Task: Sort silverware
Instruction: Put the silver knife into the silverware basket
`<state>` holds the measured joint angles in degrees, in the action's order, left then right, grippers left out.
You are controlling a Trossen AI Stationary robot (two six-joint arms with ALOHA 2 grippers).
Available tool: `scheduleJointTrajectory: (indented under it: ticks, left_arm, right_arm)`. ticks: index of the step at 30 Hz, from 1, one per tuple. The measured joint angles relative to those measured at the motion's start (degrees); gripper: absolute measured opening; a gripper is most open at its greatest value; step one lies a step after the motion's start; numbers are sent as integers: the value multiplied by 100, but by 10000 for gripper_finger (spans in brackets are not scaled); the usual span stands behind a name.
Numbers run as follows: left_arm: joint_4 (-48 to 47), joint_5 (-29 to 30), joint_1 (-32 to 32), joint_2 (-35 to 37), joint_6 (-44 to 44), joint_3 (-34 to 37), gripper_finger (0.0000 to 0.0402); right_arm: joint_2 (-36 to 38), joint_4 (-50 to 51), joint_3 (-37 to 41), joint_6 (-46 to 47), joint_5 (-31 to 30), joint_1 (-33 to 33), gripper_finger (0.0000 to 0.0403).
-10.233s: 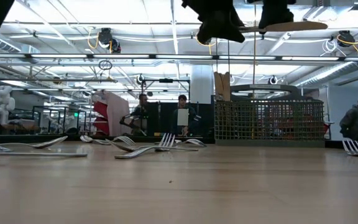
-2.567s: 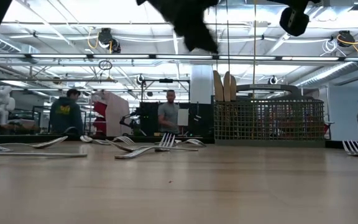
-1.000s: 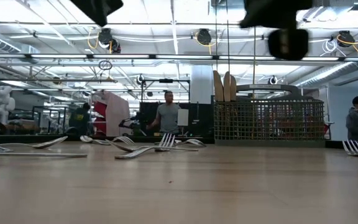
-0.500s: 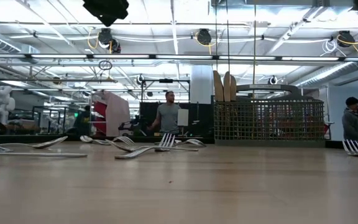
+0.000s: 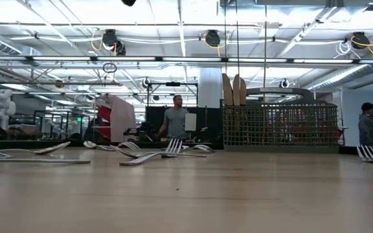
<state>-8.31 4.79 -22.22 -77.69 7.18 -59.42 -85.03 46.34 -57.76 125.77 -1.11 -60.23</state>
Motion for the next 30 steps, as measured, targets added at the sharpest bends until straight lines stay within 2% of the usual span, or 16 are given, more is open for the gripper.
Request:
scheduleJointTrajectory:
  ticks: [3, 6, 14, 21, 30]
  left_arm:
    - [172, 204, 7, 0, 15, 0, 125]
    - [234, 462, 21, 0, 222, 0, 125]
    - [317, 634, 44, 0, 617, 0, 125]
    - [350, 740, 44, 0, 910, 0, 125]
    - [355, 899, 44, -2, 1060, 0, 125]
  right_arm:
    - [0, 295, 1, 65, 218, -49, 190]
    - [0, 461, 14, 121, 321, -139, 195]
    - [-13, -795, 763, 141, 353, -312, 177]
    - [-48, -897, 802, 128, 349, -431, 177]
    - [-460, -1224, 807, 122, 608, -589, 176]
